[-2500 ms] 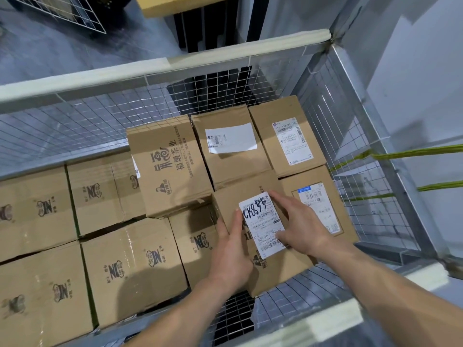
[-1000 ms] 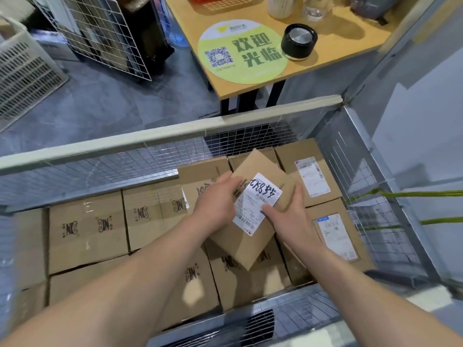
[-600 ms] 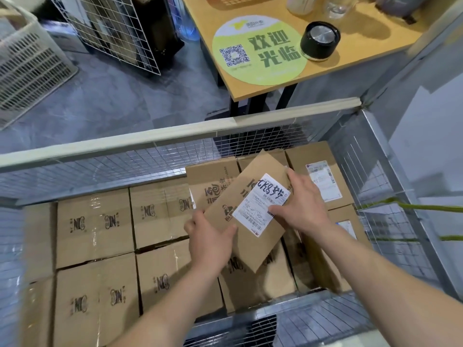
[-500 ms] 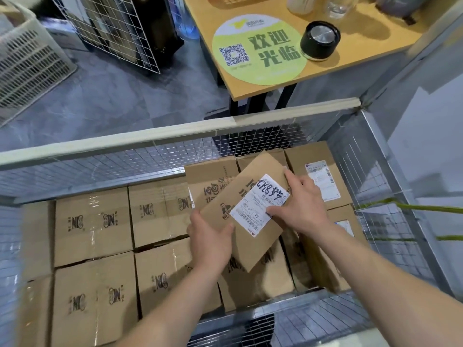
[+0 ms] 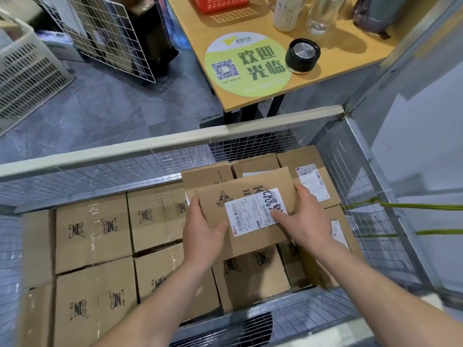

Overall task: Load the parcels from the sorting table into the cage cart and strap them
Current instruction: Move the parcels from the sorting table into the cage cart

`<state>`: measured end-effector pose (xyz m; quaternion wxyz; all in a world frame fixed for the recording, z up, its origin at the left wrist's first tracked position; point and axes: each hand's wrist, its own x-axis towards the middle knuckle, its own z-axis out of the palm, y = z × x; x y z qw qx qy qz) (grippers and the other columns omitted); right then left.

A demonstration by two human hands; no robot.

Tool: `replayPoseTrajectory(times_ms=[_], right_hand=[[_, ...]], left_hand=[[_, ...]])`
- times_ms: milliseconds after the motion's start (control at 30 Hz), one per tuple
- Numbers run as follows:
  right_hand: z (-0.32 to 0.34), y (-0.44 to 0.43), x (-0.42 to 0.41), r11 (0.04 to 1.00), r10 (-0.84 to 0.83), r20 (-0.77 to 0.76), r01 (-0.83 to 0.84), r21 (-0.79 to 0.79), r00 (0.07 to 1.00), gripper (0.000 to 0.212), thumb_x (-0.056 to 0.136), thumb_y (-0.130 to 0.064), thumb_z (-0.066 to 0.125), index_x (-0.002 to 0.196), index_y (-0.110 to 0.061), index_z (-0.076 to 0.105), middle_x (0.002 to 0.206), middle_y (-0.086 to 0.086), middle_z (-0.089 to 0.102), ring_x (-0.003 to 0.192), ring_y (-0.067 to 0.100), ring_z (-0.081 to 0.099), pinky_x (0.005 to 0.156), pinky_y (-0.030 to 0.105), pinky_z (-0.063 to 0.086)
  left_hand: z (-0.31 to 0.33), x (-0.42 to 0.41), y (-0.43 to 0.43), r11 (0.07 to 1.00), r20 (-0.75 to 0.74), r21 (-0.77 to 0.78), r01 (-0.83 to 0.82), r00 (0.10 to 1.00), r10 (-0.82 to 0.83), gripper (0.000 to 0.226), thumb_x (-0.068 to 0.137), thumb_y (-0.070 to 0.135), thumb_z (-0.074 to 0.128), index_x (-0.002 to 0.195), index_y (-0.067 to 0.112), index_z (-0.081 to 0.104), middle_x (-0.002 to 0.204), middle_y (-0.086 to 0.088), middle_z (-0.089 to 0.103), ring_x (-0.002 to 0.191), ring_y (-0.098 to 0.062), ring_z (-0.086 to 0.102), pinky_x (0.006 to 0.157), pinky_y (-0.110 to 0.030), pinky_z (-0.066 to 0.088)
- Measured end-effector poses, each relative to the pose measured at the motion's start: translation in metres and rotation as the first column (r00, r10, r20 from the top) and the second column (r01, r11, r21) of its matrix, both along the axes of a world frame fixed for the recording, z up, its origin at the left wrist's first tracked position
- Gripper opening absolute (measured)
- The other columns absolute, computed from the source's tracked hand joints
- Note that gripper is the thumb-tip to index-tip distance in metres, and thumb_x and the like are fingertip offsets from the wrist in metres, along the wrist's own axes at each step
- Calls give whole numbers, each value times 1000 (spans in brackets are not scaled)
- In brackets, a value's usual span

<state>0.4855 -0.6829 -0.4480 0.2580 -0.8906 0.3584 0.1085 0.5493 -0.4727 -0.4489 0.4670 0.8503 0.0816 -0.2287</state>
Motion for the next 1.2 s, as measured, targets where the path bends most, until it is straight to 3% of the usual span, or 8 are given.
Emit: replayPoseTrajectory(times_ms=[100,267,500,667,833,1000,1100,1200], right_hand=[[7,5,1,1000,1,18,-1,-13,1000,95,74,-63,71,152,-28,29,147,1,50,128,30,49,98,44,47],[16,15,5,1000,-2,45,2,3,999,96,71,-62,73,150,-29,31,142,-1,53,128,27,49,100,46,48],[19,28,12,998,-3,44,0,63,999,98,75,-40,82,155,-26,27,144,-1,51,129,27,44,101,42,42],[13,38,23,982,-35,63,23,188,997,85,79,-21,81,151,-25,36,131,4,58,120,26,49,98,40,45],[5,44,24,973,-65,86,44,226,994,76,81,-15,79,147,-14,43,135,7,58,117,22,53,103,40,45],[-5,47,23,985,-106,74,94,146,992,85,81,-33,79,150,-15,34,142,8,46,130,29,45,105,43,40],[-9,55,15,937,-254,6,245,250,967,95,82,-48,73,154,-17,20,139,10,47,125,32,49,100,43,45],[-15,65,8,841,-394,27,349,413,919,93,80,-45,73,152,-28,15,125,-1,61,115,27,58,96,50,51]], left_hand=[[5,1,5,999,-9,17,28,1000,-28,92,80,10,79,152,23,24,146,6,45,123,-11,48,103,-28,41],[8,5,15,999,12,17,28,1000,-28,94,74,11,84,147,28,27,135,5,49,110,-8,47,87,-25,42],[10,24,34,986,-141,104,128,984,-113,126,69,14,88,156,35,-1,140,-8,32,98,-13,42,96,-33,43],[4,34,41,978,-201,151,146,973,-114,111,69,12,87,153,31,18,138,-8,33,95,-15,43,101,-36,44],[-3,41,45,973,-213,180,148,971,-109,103,69,15,88,150,27,26,136,-8,33,96,-17,44,101,-37,44],[-5,45,43,965,-197,197,173,971,-134,104,68,19,89,151,25,26,136,-7,34,104,-19,45,102,-36,42],[-7,46,43,961,-176,211,178,974,-141,98,68,23,89,147,21,31,136,-6,36,110,-20,47,99,-34,42],[-10,47,43,938,-144,254,236,968,-205,73,69,36,87,125,14,47,122,-2,46,99,-15,46,81,-28,43]])
